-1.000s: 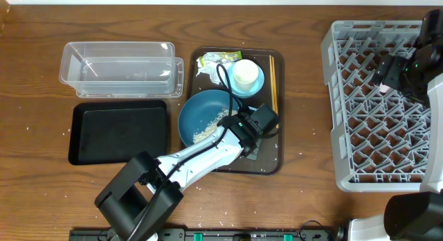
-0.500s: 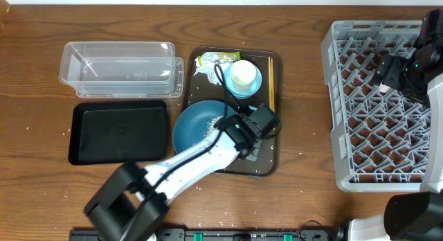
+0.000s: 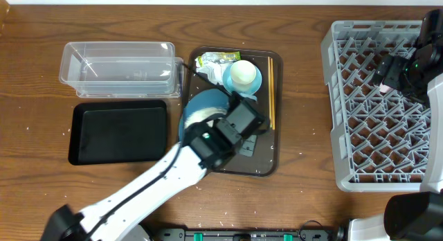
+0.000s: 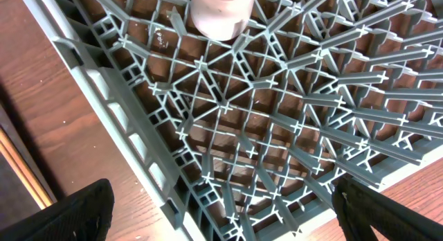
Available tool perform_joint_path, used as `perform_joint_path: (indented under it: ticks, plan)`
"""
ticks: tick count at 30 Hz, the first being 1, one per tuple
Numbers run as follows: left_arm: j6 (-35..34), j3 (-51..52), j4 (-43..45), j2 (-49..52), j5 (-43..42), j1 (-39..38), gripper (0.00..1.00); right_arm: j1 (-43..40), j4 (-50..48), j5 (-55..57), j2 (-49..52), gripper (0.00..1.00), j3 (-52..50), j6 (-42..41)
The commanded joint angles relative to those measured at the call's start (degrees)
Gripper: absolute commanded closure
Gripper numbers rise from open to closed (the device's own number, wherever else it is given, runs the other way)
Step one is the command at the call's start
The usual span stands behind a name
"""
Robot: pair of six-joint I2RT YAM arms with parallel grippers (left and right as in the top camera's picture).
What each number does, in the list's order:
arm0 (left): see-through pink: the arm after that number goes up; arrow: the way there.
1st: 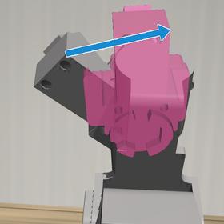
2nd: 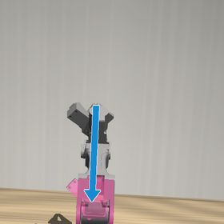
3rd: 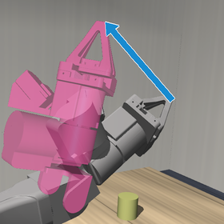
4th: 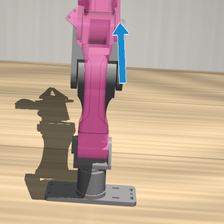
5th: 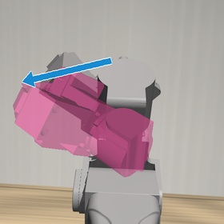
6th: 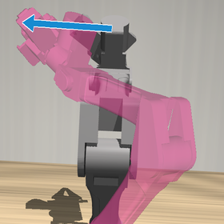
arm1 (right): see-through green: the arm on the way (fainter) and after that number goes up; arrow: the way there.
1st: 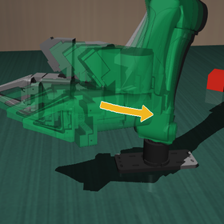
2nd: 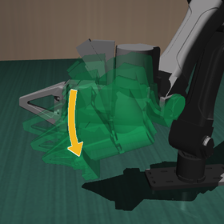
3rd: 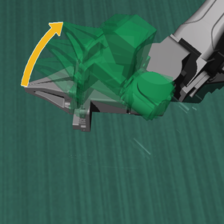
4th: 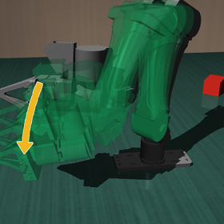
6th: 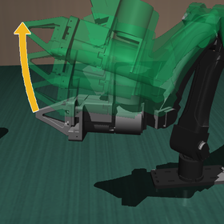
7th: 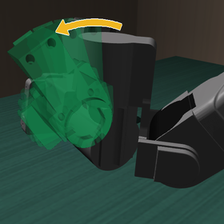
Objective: Sort waste into correct bins and load items into the dishwasher rack
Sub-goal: 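Lift the teal plate and tip the rice onto the black tray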
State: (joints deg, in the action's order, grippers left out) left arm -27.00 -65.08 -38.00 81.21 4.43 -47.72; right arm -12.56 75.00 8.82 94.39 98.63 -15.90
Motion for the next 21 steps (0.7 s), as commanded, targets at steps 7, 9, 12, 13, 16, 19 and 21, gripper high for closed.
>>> perform_joint_path:
  ticks: [7,9,12,13,16,19,21]
  plan:
    - [-0.87,-0.42,-2.03,-4.94,0.20,9.16,0.94,-0.13,0.02,0.35,0.07,0.01,0.52,0.52]
    - [-2.60,-0.42,-1.79,-5.16,-2.95,12.07,0.94,-0.13,0.02,0.35,0.07,0.01,0.52,0.52]
    - [-3.39,-0.42,-1.55,-5.53,-7.87,16.55,0.94,-0.13,0.02,0.35,0.07,0.01,0.52,0.52]
    - [-3.43,-0.42,-1.57,-5.64,-9.07,17.94,0.94,-0.13,0.02,0.35,0.07,0.01,0.52,0.52]
    - [-3.56,-0.42,-1.60,-5.79,-13.66,22.80,0.94,-0.13,0.02,0.35,0.07,0.01,0.52,0.52]
    - [-3.56,-0.42,-1.57,-5.90,-19.56,27.76,0.94,-0.13,0.02,0.35,0.07,0.01,0.52,0.52]
    - [-3.56,-0.42,-1.57,-6.08,-23.76,31.61,0.94,-0.13,0.02,0.35,0.07,0.01,0.52,0.52]
